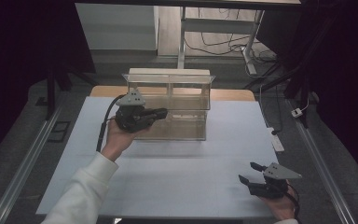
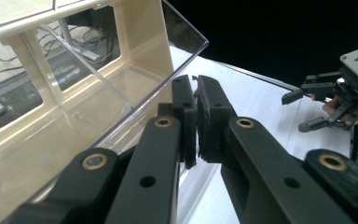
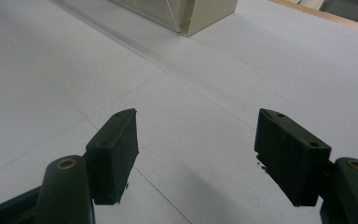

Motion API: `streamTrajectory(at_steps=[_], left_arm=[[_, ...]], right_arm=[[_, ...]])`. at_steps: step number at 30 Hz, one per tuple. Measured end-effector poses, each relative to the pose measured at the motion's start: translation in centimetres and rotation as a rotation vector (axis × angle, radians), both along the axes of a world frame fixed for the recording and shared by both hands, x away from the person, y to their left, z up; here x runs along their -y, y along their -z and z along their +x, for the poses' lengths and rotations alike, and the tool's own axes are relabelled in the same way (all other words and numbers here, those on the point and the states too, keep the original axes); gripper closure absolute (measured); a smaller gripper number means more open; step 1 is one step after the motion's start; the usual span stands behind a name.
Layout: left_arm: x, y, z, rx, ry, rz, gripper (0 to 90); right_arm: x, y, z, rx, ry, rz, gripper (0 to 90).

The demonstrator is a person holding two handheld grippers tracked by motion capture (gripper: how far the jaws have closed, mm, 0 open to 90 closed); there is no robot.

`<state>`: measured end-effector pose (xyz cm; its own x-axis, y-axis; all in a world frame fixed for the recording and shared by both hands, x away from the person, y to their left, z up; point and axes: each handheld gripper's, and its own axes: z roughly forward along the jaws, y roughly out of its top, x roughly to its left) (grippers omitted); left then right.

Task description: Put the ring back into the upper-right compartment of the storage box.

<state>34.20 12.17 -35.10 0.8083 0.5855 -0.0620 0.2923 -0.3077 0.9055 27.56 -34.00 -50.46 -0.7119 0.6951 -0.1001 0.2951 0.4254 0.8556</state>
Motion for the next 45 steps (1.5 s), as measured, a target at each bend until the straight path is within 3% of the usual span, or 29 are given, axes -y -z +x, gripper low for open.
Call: streamTrajectory(at_steps=[13,17,21,29,45], left_arm=[[1.0,-0.4,2.3,-0.004,-0.024,-0.008,85.8],[1.6,-0.4,3.3,-0.005,-0.031,-0.007,85.8],[2.3,-0.1,4.1,-0.02,-0.036,-0.026,85.8],[3.5,-0.5,5.6,-0.016,-0.065,-0.019,85.7],[3.8,-0.2,6.4,-0.015,-0.105,-0.051,84.0]], right_arm=[[0.2,0.1,0.1,-0.007,0.004,0.004,29.7],[0.2,-0.1,0.1,-0.004,0.001,0.045,29.8],[0.2,0.0,0.1,-0.009,-0.003,0.031,29.8],[0.2,-0.1,-0.1,-0.006,0.004,0.032,29.8],[0.3,0.0,-0.2,-0.009,0.006,0.03,29.8]])
